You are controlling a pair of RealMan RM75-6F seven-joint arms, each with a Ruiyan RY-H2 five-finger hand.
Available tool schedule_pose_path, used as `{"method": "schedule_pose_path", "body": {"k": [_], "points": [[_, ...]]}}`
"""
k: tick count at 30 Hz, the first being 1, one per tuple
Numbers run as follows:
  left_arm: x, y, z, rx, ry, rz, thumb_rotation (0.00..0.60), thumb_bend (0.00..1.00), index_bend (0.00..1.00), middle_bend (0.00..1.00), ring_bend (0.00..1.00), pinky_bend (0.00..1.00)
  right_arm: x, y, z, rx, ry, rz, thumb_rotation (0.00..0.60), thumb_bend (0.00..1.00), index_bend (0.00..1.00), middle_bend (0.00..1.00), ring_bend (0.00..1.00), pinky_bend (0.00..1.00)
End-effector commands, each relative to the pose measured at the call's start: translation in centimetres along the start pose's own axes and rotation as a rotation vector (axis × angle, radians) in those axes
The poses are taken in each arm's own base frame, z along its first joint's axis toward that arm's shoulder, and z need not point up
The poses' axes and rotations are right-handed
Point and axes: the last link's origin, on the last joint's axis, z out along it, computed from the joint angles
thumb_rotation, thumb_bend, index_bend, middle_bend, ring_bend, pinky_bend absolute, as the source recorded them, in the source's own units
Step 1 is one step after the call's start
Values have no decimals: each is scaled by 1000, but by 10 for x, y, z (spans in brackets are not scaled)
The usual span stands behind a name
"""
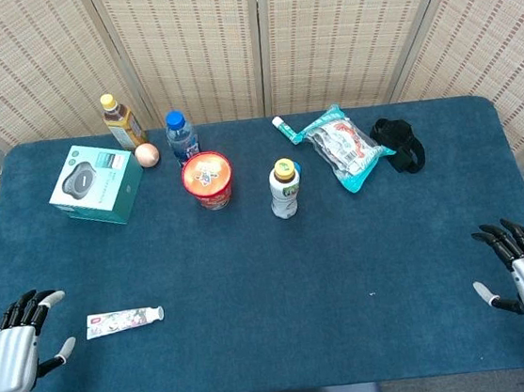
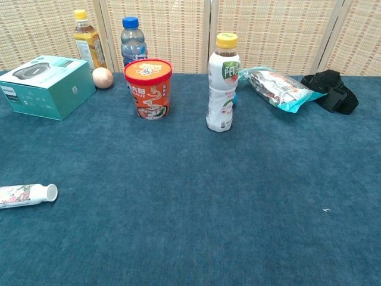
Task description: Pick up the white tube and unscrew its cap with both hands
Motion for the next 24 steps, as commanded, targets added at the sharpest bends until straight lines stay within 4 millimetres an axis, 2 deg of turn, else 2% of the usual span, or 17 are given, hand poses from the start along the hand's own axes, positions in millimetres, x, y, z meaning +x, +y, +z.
{"method": "schedule_pose_path", "body": {"k": [1,10,18,24], "points": [[0,0,1,0,-1,2,600,195,224,210,121,130,0,0,1,0,0,0,600,179,228,189,30,97],[-7,0,13,-21,-49,13,600,194,224,215,121,131,16,-5,12,26,79,-17,600,179,228,189,30,97],[-30,3,36,-27,-151,66,600,194,224,218,122,130,32,-11,25,48,136,-51,600,179,228,189,30,97],[-49,7,43,-14,-183,71,600,194,242,215,122,130,32,-11,26,49,131,-52,600,179,228,189,30,97]]}}
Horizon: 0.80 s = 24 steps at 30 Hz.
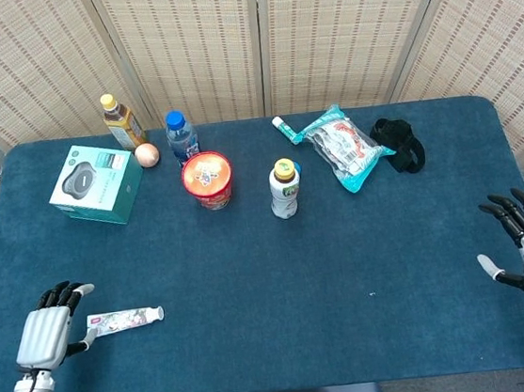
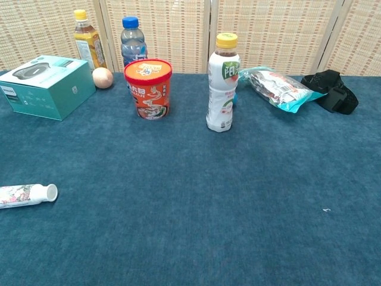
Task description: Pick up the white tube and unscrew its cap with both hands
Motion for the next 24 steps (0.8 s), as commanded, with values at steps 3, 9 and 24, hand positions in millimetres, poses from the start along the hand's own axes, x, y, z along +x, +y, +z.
{"method": "schedule_pose_path", "body": {"k": [3,9,24], "points": [[-14,6,8,0,-25,24,600,194,248,213,122,130,-1,3,-1,-8,-11,-1,600,179,228,189,30,97],[-32,15,8,-10,-70,36,600,194,255,211,121,130,-1,6,-5,-21,-15,2,600,179,228,189,30,97],[-69,37,24,-20,-114,36,600,195,299,218,121,130,1,17,-19,-56,-22,5,600,178,228,189,30,97]]}}
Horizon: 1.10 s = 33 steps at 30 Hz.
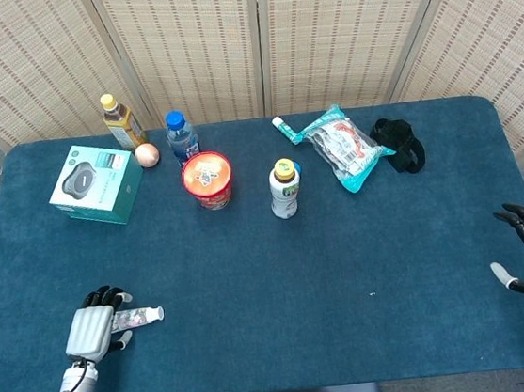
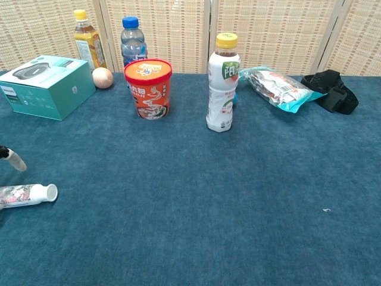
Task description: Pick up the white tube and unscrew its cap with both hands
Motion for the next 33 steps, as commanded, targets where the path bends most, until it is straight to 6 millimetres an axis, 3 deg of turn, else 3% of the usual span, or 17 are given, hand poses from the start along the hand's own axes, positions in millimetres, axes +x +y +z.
{"method": "schedule_pose_path", "body": {"k": [1,12,21,33], "points": [[-4,2,4,1,-13,10,600,195,300,220,121,130,0,2,-2,-6,-2,1,600,179,228,189,30,97],[-9,-3,17,1,15,58,600,202,366,269,131,131,1,7,-8,-27,-6,1,600,178,228,189,30,97],[-10,-3,14,-31,-20,88,600,238,410,304,137,130,1,6,-10,-25,-9,0,600,179,228,189,30,97],[-8,-3,18,-66,-2,86,600,260,483,475,270,131,3,4,-11,-24,-12,4,600,179,228,189,30,97]]}}
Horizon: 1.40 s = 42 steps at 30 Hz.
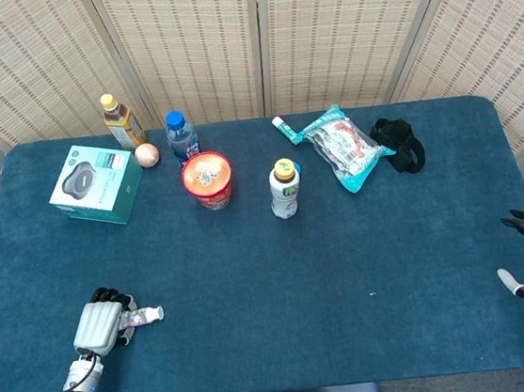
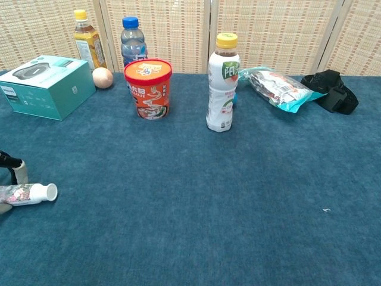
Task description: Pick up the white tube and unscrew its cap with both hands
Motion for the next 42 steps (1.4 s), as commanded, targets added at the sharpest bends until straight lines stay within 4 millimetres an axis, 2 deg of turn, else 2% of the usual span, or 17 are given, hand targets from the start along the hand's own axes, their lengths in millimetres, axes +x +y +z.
{"method": "schedule_pose_path", "body": {"k": [1,5,9,14,17,23,27,30,36,38,42], "points": [[3,0,2,-16,15,3,600,271,492,500,296,135,0,0,0,0,-1,-1,600,179,228,189,30,97],[8,-2,5,-53,44,11,600,339,536,586,380,153,0,-1,1,4,-2,-2,600,178,228,189,30,97],[14,-6,8,-88,59,17,600,366,567,639,437,166,-1,-4,1,12,-6,-1,600,179,228,189,30,97],[26,-9,12,-141,70,-12,600,392,582,661,454,184,-1,-8,3,35,-11,0,600,179,228,189,30,96],[39,-8,17,-201,75,-26,600,398,588,667,458,185,0,-15,6,81,-16,8,600,179,228,189,30,96],[70,4,29,-334,76,-71,600,406,598,679,465,186,1,-42,18,227,-59,21,600,179,228,189,30,96],[89,21,38,-438,41,-99,600,408,601,684,468,191,4,-76,33,398,-89,20,600,181,228,189,30,96],[104,35,42,-510,27,-102,600,414,604,686,469,191,9,-104,44,525,-93,-14,600,283,228,189,30,96],[125,58,51,-593,-18,-93,600,423,605,687,468,191,9,-159,60,728,-128,-52,600,560,228,189,30,96],[131,64,54,-604,-25,-96,600,426,605,687,468,190,7,-174,64,773,-144,-58,600,682,228,189,30,96],[144,75,61,-618,-43,-118,600,431,609,692,469,191,2,-201,72,850,-174,-80,600,827,228,189,30,96]]}}
